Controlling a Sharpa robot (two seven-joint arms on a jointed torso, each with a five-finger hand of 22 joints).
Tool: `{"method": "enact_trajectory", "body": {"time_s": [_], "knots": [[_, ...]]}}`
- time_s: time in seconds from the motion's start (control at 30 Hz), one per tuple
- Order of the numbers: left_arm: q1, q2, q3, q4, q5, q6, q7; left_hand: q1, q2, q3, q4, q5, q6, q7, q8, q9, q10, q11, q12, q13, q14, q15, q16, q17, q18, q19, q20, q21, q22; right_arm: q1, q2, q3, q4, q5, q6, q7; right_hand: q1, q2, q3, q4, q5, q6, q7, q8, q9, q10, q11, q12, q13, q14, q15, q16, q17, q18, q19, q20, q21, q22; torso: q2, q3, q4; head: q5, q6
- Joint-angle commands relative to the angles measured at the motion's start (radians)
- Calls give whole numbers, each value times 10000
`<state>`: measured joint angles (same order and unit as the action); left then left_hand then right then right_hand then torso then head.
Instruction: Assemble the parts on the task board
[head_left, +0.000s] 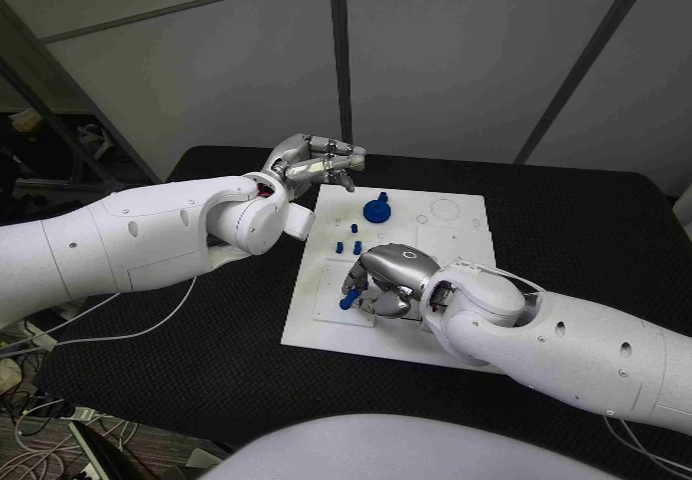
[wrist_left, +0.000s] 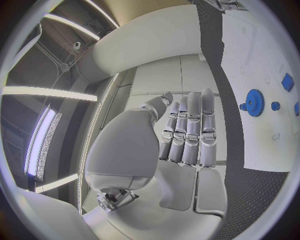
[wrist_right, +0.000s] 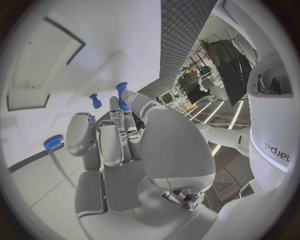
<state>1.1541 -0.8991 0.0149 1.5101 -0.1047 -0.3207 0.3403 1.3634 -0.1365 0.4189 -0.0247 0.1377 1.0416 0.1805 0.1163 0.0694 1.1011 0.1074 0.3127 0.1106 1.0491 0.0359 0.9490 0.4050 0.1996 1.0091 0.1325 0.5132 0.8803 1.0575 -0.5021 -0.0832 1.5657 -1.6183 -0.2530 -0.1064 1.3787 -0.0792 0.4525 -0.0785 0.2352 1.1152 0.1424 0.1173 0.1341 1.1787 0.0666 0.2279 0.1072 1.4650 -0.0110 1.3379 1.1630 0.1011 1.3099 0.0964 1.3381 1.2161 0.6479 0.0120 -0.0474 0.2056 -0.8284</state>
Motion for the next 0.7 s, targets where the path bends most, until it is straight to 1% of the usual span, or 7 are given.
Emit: {"method": "enact_trajectory", "body": {"time_s": [0.03, 0.2, 0.3, 0.43, 0.47, 0.7], "knots": [[15, 0, 8, 20, 11, 90, 67, -43, 96, -60, -15, 56, -73, 6, -29, -9, -68, 16, 33, 11, -13, 26, -39, -17, -189, -27, 56, -36, -10, -7, 59, -21, -23, -124, 327, -123, -58, 73, -7, 36, 46, 7, 2, -13, 7, -3, 38, -66, -14, 349, 14, 41, -12, -166, 34, 15, 6, -16, 1, -4, 7, 3, 0], [16, -8, 9, 34, 11, 90, 67, -43, 96, -60, -15, 56, -73, 6, -29, -9, -68, 16, 33, 11, -13, 26, -39, -17, -189, -27, 56, -36, -10, -7, 124, -22, -58, -179, 347, -152, -103, 56, -32, 60, 51, -75, 25, -71, -7, -83, 66, -148, -22, 346, 35, 43, -15, -162, 15, 31, -8, -32, 1, -12, 8, 7, -10], [17, -13, 9, 39, 11, 90, 65, -43, 96, -60, -15, 56, -73, 6, -29, -9, -68, 16, 33, 11, -13, 26, -39, -17, -189, -27, 56, -36, -10, -7, 153, -22, -72, -186, 331, -140, -169, 16, -43, 94, 66, -253, 96, -191, -46, -275, 139, -306, -61, 344, 92, 55, -5, -159, -11, 69, -30, -58, -2, -9, 14, 16, -20], [18, -25, 9, 44, 11, 86, 61, -43, 96, -60, -15, 56, -73, 6, -29, -9, -68, 16, 33, 11, -13, 26, -39, -17, -189, -27, 56, -36, -10, -7, 177, -22, -81, -170, 320, -111, -325, -117, -62, 170, 136, -509, 222, -362, -104, -799, 316, -657, -208, 338, 235, 74, 6, -151, -66, 179, -79, -117, 1, -4, 8, 22, -25], [18, -27, 9, 46, 11, 85, 60, -43, 96, -60, -15, 56, -73, 6, -29, -9, -68, 16, 33, 11, -13, 26, -39, -17, -189, -27, 56, -36, -10, -7, 183, -22, -84, -166, 314, -91, -383, -179, -86, 195, 189, -597, 257, -417, -125, -958, 366, -746, -255, 332, 281, 74, -3, -140, -106, 219, -116, -168, 3, -3, 7, 26, -25], [19, -30, 9, 44, 11, 87, 54, -43, 96, -60, -15, 56, -73, 6, -29, -9, -68, 16, 33, 11, -13, 26, -39, -17, -189, -27, 56, -36, -10, -7, 212, -23, -88, -156, 211, 31, -474, -343, -155, 220, 271, -911, 319, -554, -208, -1301, 472, -884, -351, 321, 371, 102, 13, -85, -267, 328, -270, -376, 1, -3, 2, 35, -21]]}}
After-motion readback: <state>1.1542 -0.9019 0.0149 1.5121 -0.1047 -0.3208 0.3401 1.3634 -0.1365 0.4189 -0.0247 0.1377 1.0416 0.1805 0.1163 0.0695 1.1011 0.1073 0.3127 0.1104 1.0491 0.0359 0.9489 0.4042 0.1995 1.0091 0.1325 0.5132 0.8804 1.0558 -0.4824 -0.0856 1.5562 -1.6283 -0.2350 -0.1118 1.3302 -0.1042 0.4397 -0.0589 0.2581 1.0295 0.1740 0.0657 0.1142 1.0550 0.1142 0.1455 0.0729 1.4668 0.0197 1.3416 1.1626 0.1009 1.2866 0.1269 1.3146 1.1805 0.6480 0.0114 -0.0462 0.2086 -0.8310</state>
